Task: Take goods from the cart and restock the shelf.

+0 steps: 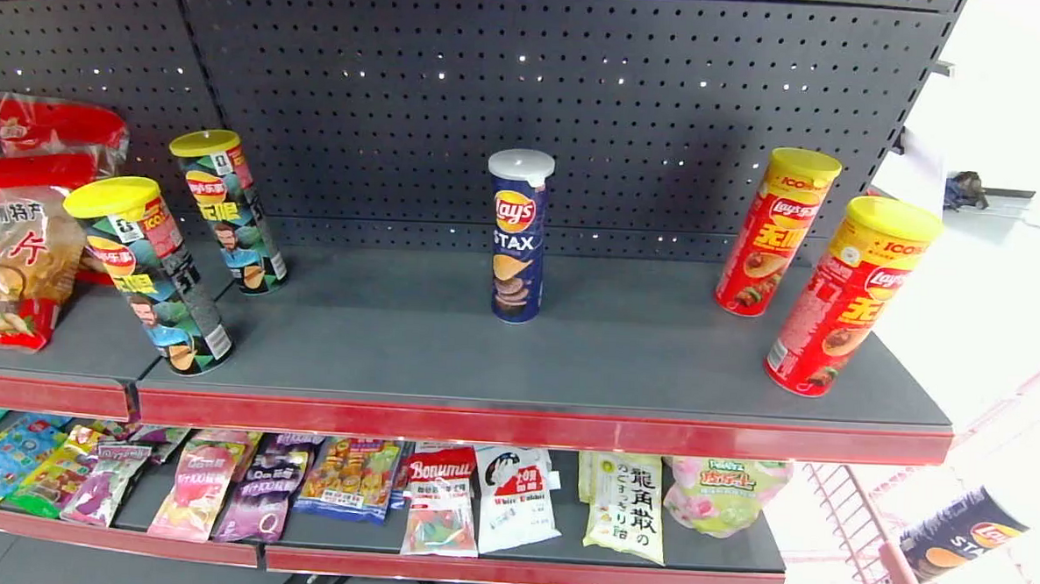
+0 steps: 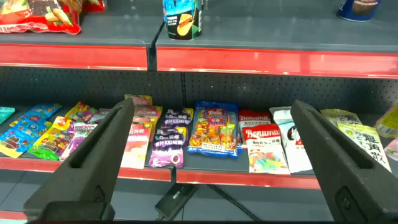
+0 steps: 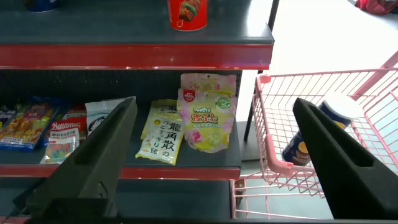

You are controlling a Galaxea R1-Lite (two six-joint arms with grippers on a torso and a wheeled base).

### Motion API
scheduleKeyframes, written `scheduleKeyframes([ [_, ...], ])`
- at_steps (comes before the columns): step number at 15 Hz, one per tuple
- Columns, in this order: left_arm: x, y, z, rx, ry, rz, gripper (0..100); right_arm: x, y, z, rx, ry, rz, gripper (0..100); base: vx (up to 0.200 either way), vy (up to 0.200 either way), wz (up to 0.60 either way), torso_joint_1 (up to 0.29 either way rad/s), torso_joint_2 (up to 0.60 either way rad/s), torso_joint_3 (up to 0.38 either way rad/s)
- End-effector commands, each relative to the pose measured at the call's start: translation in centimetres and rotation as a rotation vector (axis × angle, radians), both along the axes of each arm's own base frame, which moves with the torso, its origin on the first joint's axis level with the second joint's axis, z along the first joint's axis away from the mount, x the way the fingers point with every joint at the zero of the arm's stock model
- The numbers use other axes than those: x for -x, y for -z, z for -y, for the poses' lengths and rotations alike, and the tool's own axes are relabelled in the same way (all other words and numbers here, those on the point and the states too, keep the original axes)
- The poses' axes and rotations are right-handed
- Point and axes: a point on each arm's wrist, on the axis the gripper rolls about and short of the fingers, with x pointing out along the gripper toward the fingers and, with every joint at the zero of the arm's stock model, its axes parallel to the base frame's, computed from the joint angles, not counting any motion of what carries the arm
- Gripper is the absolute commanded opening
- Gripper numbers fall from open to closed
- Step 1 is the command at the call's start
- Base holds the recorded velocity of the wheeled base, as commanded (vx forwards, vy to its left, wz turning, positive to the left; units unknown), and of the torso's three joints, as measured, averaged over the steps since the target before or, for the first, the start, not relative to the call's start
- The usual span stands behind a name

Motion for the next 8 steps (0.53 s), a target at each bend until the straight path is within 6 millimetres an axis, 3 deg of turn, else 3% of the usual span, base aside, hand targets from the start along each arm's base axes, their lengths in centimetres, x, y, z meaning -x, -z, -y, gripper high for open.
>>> scheduleKeyframes([
  [1,-0.01,0.00,0.00,0.000,0.000,-0.001,100,0.00,0.00,0.00,0.000,0.000,0.000,100,0.000,0.000,0.00,0.000,0.00,0.000],
  [8,-0.01,0.00,0.00,0.000,0.001,-0.001,100,0.00,0.00,0.00,0.002,-0.001,0.000,100,0.000,-0.200,0.00,0.004,0.00,0.002],
])
